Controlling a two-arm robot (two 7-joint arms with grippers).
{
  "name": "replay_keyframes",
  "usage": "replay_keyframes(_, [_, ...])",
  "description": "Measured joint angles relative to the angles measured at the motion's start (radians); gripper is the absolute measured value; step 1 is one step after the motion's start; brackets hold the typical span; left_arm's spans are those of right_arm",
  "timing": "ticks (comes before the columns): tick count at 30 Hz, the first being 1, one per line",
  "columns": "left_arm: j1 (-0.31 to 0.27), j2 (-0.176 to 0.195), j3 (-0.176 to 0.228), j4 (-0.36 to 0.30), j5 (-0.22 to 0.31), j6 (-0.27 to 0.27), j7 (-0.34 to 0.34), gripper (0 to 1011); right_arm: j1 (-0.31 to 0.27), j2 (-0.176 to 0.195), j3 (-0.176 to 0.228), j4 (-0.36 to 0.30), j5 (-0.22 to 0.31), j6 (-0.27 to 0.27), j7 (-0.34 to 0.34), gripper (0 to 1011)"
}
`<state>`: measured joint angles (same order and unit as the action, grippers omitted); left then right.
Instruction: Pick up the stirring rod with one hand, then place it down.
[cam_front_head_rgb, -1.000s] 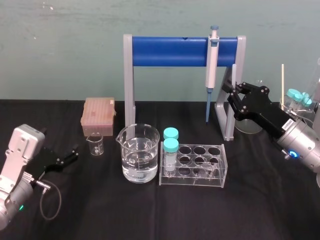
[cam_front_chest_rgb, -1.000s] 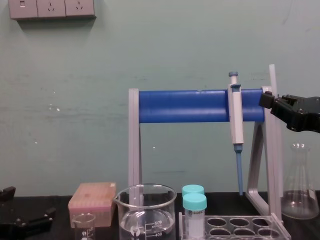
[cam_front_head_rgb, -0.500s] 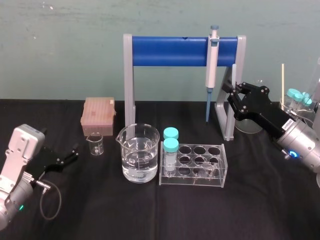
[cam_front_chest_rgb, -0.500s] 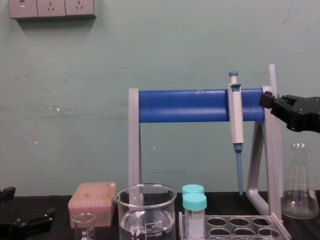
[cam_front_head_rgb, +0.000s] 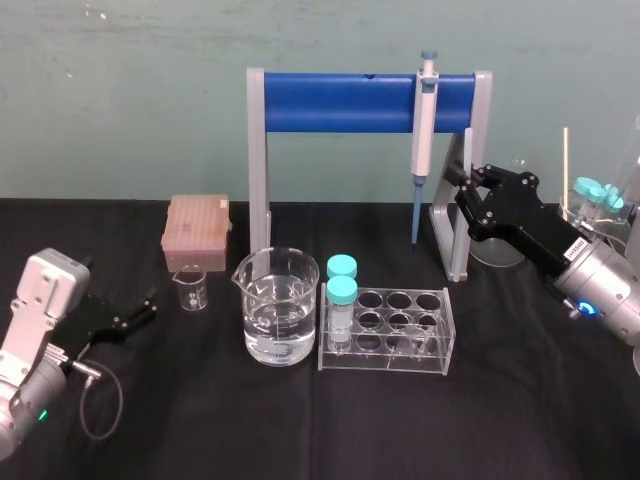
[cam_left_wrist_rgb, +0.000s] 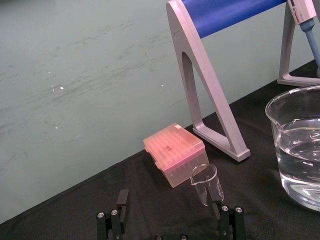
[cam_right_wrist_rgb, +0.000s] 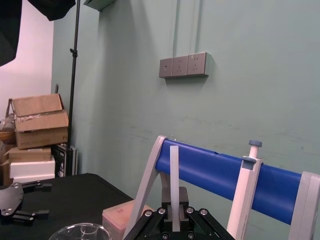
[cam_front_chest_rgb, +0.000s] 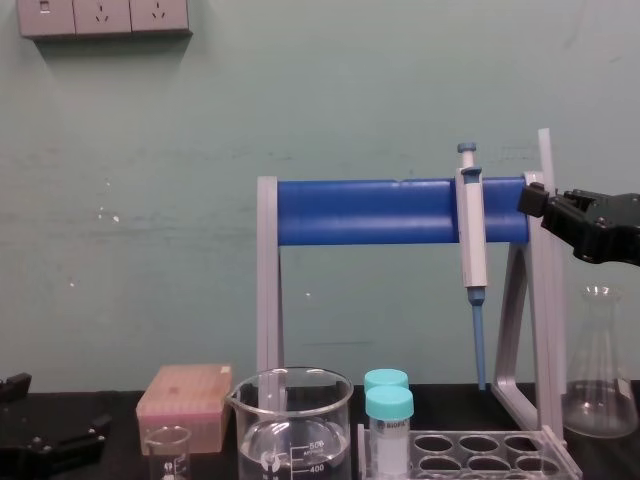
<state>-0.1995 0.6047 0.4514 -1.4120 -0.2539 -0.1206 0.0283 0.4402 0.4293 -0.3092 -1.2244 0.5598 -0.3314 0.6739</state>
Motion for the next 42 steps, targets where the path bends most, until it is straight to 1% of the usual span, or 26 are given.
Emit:
replay_keyframes(30, [0.000, 0.000, 0.000, 0.000, 0.000, 0.000, 0.000, 1000, 0.000, 0.000, 0.000, 0.000, 0.000, 0.000, 0.000, 67])
replay_keyframes(36, [0.000, 0.000, 0.000, 0.000, 0.000, 0.000, 0.000, 1000, 0.007, 0.001, -0.005, 0.008, 0.006, 0.016, 0.038, 67])
replay_keyframes(42, [0.000, 0.000, 0.000, 0.000, 0.000, 0.000, 0.000, 1000, 0.017, 0.011, -0.027, 0.018, 0.004, 0.046, 0.071, 67])
